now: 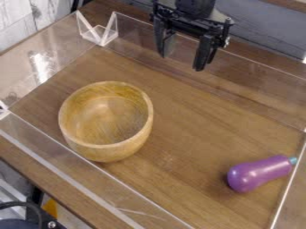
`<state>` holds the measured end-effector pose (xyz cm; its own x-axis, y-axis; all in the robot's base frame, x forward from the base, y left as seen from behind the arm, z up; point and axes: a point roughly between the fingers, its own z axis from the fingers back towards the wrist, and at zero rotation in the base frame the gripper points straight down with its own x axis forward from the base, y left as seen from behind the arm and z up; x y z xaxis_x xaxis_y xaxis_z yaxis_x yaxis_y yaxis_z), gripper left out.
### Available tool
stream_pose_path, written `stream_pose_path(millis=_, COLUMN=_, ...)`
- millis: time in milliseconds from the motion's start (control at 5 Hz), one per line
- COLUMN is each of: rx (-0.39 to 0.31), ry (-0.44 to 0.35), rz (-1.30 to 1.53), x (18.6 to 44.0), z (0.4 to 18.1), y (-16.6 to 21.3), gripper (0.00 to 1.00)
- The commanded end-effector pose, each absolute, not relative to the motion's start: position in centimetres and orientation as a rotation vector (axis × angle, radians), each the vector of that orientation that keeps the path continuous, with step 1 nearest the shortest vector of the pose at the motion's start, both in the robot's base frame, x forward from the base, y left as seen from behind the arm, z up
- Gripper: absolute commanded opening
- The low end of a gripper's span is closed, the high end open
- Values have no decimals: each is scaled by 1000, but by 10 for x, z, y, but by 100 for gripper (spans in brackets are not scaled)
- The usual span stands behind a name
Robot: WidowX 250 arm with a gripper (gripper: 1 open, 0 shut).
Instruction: Put the purple eggplant in the brown bowl
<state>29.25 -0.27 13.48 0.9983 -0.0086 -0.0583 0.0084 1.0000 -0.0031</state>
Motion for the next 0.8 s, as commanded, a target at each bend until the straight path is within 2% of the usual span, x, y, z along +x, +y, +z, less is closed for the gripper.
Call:
stream_pose_path(millis=0, rx=-5, ry=73, rz=-10, x=291, z=129, y=-3, gripper=100)
stream_pose_path(millis=600, rx=-7, ry=66, rz=-307, x=276, z=112, y=-79, gripper=100)
